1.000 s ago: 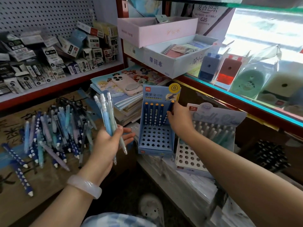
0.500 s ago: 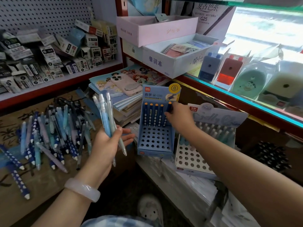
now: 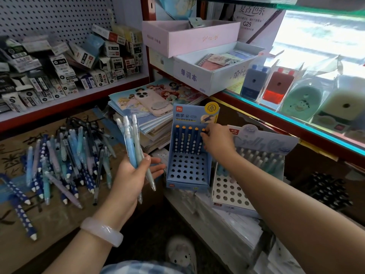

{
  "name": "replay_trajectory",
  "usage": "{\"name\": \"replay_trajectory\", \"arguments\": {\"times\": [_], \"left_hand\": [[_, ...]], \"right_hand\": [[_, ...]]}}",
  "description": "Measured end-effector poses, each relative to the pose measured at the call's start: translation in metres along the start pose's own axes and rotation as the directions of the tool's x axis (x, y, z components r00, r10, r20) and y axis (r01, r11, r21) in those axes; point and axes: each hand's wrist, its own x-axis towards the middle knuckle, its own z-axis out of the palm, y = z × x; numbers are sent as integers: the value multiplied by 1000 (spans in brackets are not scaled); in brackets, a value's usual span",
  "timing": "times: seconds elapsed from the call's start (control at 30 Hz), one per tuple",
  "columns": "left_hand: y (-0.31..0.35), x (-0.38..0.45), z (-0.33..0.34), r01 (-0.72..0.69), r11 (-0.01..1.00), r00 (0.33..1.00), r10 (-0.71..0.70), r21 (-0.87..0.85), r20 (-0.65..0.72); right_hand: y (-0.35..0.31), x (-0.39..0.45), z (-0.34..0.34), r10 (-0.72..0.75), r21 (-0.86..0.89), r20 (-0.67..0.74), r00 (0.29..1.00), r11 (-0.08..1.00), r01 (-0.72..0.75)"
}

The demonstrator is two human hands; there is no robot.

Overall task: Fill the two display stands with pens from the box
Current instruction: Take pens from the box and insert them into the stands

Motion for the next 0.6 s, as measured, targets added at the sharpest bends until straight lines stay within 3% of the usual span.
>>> {"name": "replay_trajectory", "arguments": {"times": [0.23,0.33,0.4,0.47,0.53,0.6], "left_hand": [[3,-5,2,28,1000,998,-29,10,48],[10,-9,0,51,999,996,-50,-10,75],[16,-13,-3,41,999,994,-43,24,97],[19,-17,-5,22,997,995,-29,67,100],[21,-21,-2,22,997,995,-30,73,100],[23,-26,4,53,998,992,-55,26,111]], "right_hand": [[-6,7,1,32,-105,8,999,994,-31],[-4,5,3,94,-54,57,994,994,-91],[-4,-1,3,146,-5,168,975,989,-147],[-10,-12,-6,149,65,379,914,980,-186],[-23,-28,-22,44,202,567,822,961,-190],[-38,-40,-37,-123,390,586,801,909,-146]]}}
